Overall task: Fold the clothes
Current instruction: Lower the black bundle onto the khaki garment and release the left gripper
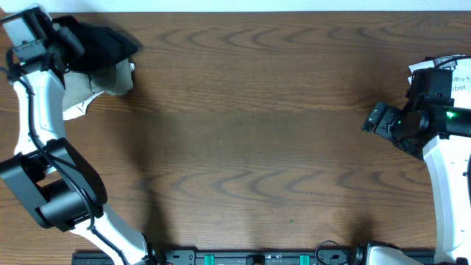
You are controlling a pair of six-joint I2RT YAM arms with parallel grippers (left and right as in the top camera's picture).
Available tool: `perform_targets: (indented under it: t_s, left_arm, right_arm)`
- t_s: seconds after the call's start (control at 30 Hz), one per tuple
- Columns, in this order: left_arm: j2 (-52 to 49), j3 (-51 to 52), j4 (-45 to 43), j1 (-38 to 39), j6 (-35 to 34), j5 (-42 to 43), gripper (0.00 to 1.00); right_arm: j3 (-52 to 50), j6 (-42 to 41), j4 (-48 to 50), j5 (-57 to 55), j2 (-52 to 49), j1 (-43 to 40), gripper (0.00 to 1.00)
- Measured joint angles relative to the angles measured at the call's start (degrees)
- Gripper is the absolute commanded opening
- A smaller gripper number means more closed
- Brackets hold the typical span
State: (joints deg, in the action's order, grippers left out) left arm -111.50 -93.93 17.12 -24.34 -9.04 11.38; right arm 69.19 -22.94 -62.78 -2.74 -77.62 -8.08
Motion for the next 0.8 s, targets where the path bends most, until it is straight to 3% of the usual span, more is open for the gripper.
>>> perform_targets:
  t_s: [0.1,0.27,0.37,0.43,0.57,0.8]
  left_arm:
    - [0.0,0.0,1.05,-1.05,-0.2,0.02,0.17]
    - [0.0,0.0,3.13,-2.51,-0.33,0.02,0.39]
    - [0.0,0.0,4.66,-3.39,-0.33,-0.04,0.73]
    - [0.0,0.0,5.79,-3.82,-0.17,-0.02,0.85]
    - [0.0,0.0,6.93,-4.13,-0.66,-0.22,0.93]
    - [0.02,0.0,8.61,-4.11,-1.05,-0.2,0.93]
  right_arm:
    - [0.0,0.0,0.0,0.0,0.0,0.0,0.99]
    - [0.0,0.0,0.0,0.0,0.0,0.0,0.99]
    - [0.0,0.0,0.0,0.0,0.0,0.0,0.99]
    - [0.0,0.0,0.0,0.0,0.0,0.0,1.0]
    - [0.0,0.0,0.0,0.0,0.0,0.0,0.99]
    - [0.0,0.0,0.0,0.0,0.0,0.0,0.99]
